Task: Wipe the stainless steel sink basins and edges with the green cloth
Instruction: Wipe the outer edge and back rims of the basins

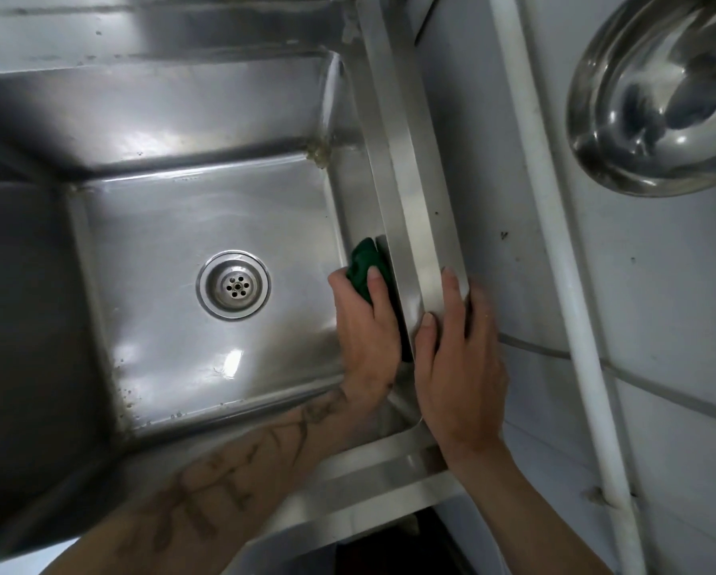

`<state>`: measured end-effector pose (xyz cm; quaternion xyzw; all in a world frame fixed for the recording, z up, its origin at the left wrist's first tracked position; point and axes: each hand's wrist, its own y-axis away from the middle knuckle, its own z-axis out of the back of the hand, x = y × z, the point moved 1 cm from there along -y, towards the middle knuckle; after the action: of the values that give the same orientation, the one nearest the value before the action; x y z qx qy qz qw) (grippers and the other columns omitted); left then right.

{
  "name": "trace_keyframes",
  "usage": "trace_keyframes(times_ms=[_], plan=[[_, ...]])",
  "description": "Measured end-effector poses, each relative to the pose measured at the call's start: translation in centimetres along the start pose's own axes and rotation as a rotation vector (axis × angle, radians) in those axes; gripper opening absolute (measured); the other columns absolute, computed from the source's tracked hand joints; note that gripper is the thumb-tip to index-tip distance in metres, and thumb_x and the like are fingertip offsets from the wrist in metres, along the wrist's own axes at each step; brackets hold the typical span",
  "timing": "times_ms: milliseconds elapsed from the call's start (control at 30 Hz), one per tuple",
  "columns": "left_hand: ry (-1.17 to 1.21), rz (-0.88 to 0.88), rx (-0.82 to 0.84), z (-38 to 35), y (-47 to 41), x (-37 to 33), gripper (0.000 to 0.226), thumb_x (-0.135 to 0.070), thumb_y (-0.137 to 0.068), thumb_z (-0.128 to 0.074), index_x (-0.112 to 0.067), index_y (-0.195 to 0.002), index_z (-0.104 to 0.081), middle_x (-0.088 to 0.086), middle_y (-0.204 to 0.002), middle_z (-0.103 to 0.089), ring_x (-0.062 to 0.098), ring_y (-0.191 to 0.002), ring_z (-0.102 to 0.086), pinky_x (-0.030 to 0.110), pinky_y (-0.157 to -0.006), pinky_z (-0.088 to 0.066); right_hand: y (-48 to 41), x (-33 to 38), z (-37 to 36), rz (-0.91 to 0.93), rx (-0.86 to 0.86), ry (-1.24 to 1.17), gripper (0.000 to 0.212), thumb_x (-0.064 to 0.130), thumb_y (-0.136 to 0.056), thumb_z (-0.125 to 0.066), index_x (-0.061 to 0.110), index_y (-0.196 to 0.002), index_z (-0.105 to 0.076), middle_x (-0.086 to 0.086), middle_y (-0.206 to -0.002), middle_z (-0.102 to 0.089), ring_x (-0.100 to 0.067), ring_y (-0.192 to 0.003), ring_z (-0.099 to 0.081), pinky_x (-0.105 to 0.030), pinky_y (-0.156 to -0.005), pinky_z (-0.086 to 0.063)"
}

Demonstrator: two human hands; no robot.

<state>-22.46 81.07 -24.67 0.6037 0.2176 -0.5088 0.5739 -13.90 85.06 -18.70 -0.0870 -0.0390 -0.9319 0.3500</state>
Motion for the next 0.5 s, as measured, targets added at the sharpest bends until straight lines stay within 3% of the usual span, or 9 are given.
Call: trace_keyframes(times_ms=[133,233,300,433,500], plan=[[-0.108,0.038,-0.021,-1.0,-1.6,2.0,0.027,-0.038,-0.113,-0.039,-0.015,-0.124,-0.045,0.006,-0.115,-0.059,0.022,-0.097,-0.060,0.035,-0.079,-0.047,0.0,0.0,0.1,0.006,0.000,-0.003,0.054,0.029,-0.109,-0.047,0.018,-0.160,-0.036,-0.019,-0.155,-0.044,-0.035,-0.127,-0.058,-0.045,-0.082,-0.060],[-0.195,0.125,-0.015,-1.1,-2.4,3.7,0.032,-0.039,-0.114,-0.037,-0.010,-0.123,-0.046,0.009,-0.116,-0.057,0.028,-0.098,-0.061,0.037,-0.077,-0.044,0.1,0.0,0.1,0.002,0.007,-0.005,0.053,0.029,-0.109,-0.047,0.018,-0.160,-0.036,-0.018,-0.155,-0.044,-0.034,-0.125,-0.059,-0.043,-0.079,-0.061],[-0.188,0.087,-0.022,-1.0,-2.4,3.2,0.027,-0.039,-0.113,-0.037,-0.014,-0.119,-0.045,0.005,-0.111,-0.059,0.022,-0.091,-0.060,0.039,-0.076,-0.047,0.0,-0.1,0.1,0.010,0.007,-0.008,0.053,0.030,-0.109,-0.046,0.019,-0.160,-0.036,-0.019,-0.154,-0.044,-0.034,-0.125,-0.059,-0.044,-0.079,-0.063],[-0.085,-0.084,-0.045,-0.4,-1.9,-0.2,0.010,-0.038,-0.113,-0.040,-0.029,-0.119,-0.041,-0.005,-0.106,-0.061,0.002,-0.090,-0.059,0.015,-0.072,-0.044,-0.1,-0.2,0.1,0.004,0.014,-0.002,0.052,0.030,-0.109,-0.044,0.018,-0.160,-0.036,-0.019,-0.152,-0.045,-0.035,-0.123,-0.059,-0.044,-0.077,-0.061],[-0.074,-0.121,-0.051,-0.5,-2.8,-0.6,0.016,-0.039,-0.112,-0.040,-0.028,-0.123,-0.043,-0.001,-0.112,-0.062,0.007,-0.092,-0.060,0.014,-0.075,-0.045,0.0,-0.1,0.1,0.004,0.017,-0.007,0.051,0.030,-0.111,-0.043,0.019,-0.160,-0.035,-0.019,-0.152,-0.045,-0.035,-0.121,-0.060,-0.045,-0.075,-0.062]])
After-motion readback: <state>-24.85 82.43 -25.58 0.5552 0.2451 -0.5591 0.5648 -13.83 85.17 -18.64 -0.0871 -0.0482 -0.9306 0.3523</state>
